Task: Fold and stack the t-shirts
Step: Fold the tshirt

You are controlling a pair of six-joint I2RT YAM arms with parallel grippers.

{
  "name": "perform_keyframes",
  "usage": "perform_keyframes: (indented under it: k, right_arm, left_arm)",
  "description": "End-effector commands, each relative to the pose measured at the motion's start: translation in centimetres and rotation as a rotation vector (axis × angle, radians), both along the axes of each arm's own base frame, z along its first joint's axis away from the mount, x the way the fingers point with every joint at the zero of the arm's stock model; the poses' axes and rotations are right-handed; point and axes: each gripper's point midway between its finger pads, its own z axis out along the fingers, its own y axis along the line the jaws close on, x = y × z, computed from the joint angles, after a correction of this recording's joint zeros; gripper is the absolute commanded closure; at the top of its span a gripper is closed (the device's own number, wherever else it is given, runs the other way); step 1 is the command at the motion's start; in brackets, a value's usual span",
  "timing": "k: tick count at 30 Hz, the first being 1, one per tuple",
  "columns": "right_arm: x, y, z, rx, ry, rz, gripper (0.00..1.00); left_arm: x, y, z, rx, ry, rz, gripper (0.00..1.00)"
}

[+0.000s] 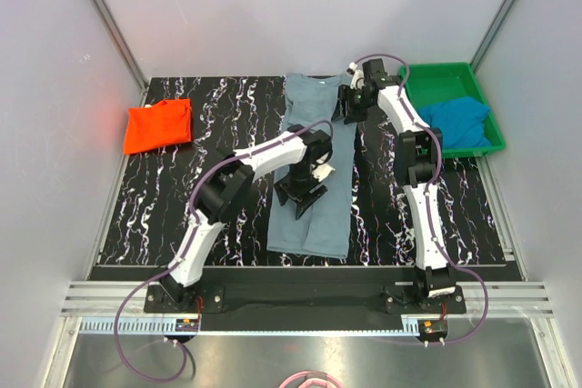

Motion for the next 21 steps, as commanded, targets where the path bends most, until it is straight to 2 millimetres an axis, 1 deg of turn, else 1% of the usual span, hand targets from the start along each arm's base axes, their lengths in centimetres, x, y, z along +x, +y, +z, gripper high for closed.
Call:
perform_keyframes:
  k: [1,6,11,12,14,15,16,17,18,19,20,21]
  right_arm:
    - [1.4,0.2,-0.9,0.012,-0.026,-0.002,0.39]
    - [2.9,0.6,-0.3,0.033,-0.077,-0.008,0.38]
    - [2.9,0.8,-0.2,0.042,-0.078,-0.011,0.37]
    - [2.9,0.7,-0.2,0.036,-0.076,-0.013,0.37]
    - [2.9,0.3,0.8,0.02,-0.094,-0.018,0.37]
    - [3.1,-0.2,1.2,-0.013,-0.111,-0.029,0.37]
    - [3.0,-0.6,3.1,-0.027,-0.141,-0.032,0.36]
    - [3.1,-0.9,4.4,-0.042,-0.168,-0.036,0.33]
    - [3.4,-1.6,5.6,-0.08,-0.2,-0.059,0.32]
    - [3.3,-2.2,8.8,-0.096,-0.253,-0.07,0.32]
    - [3.1,-2.7,10.6,-0.109,-0.279,-0.08,0.31]
    - [3.0,-3.4,12.4,-0.131,-0.312,-0.1,0.31]
  left_arm:
    - [-0.1,-3.1,-2.2,-0.09,0.021,-0.023,0.29]
    - [-1.3,-3.7,-2.4,-0.09,0.036,-0.044,0.29]
    - [-1.7,-4.0,-2.2,-0.084,0.023,-0.06,0.29]
    - [-1.7,-4.0,-2.1,-0.083,0.018,-0.064,0.29]
    - [-1.0,-3.9,-1.5,-0.081,-0.024,-0.069,0.27]
    - [-0.1,-3.7,-1.1,-0.071,-0.075,-0.075,0.25]
    - [0.6,-3.7,0.5,-0.087,-0.131,-0.079,0.22]
    - [1.3,-3.6,1.5,-0.09,-0.174,-0.084,0.12]
    - [2.2,-3.4,2.5,-0.091,-0.224,-0.08,0.09]
    - [3.3,-3.3,5.0,-0.108,-0.306,-0.078,0.07]
    - [4.1,-2.9,6.3,-0.119,-0.346,-0.077,0.03]
    - [5.1,-2.4,7.8,-0.118,-0.405,-0.071,0.01]
